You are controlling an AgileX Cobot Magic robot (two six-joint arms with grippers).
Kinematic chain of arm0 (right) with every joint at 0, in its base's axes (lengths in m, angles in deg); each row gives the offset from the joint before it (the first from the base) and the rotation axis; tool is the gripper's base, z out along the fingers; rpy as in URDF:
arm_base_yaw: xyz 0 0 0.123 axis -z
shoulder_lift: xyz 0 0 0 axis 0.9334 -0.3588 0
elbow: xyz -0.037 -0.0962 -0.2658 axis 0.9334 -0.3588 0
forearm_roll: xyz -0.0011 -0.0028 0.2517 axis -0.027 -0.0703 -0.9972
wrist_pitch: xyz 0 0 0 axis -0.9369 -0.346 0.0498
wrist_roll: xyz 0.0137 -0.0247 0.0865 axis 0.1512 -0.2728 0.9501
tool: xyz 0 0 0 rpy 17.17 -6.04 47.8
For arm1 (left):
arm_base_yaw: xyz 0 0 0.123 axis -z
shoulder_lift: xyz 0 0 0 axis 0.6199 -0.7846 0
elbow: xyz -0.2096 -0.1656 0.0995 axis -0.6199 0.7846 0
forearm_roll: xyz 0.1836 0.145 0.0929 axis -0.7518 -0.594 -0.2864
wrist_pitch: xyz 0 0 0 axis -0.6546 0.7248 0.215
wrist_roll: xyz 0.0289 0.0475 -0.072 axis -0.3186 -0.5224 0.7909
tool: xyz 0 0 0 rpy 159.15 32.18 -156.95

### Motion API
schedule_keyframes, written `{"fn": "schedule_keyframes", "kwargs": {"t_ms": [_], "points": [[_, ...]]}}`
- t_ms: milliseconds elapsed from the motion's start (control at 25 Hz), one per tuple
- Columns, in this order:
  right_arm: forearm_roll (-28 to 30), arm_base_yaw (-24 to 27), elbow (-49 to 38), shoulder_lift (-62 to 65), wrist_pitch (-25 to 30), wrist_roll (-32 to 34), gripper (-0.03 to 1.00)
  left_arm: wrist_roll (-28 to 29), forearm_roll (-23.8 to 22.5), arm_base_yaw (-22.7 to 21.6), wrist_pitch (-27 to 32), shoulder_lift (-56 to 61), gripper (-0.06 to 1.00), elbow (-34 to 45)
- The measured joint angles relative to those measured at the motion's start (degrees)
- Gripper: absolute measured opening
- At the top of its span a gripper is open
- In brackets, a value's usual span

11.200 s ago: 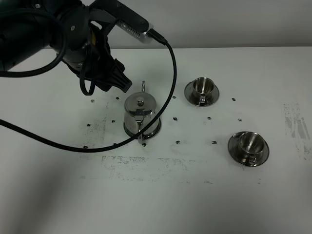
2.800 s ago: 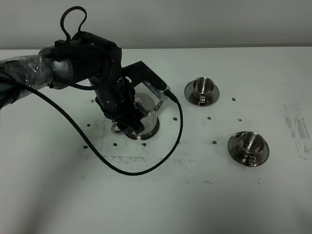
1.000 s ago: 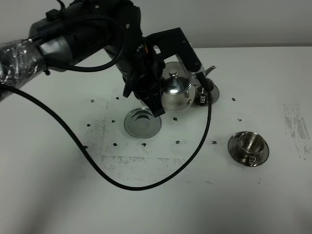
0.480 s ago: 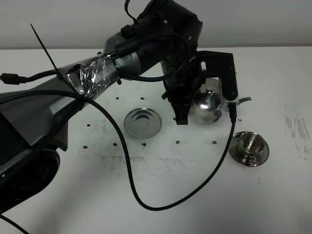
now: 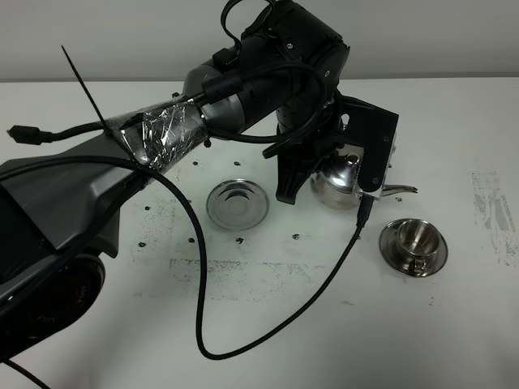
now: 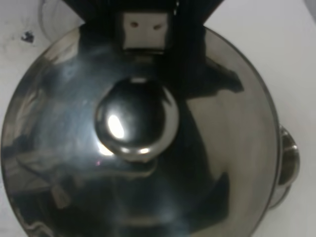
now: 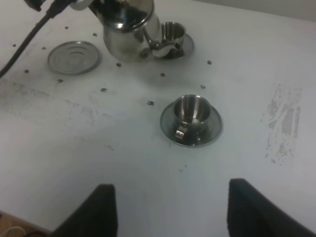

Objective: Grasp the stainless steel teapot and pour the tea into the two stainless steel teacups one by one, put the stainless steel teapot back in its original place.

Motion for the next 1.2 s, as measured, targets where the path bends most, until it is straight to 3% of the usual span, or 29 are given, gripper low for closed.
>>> {"fn": "schedule_keyframes", "kwargs": {"t_ms": [600, 1200], "points": [[0.0, 0.0, 0.0, 0.0, 0.0, 0.0, 0.48, -0.81, -3.2, 2.24, -3.0, -5.0, 0.18, -2.71], [0.0, 0.0, 0.0, 0.0, 0.0, 0.0, 0.48, -0.76, -12.54, 5.35, -5.9, -7.86, 0.18, -2.94]]}}
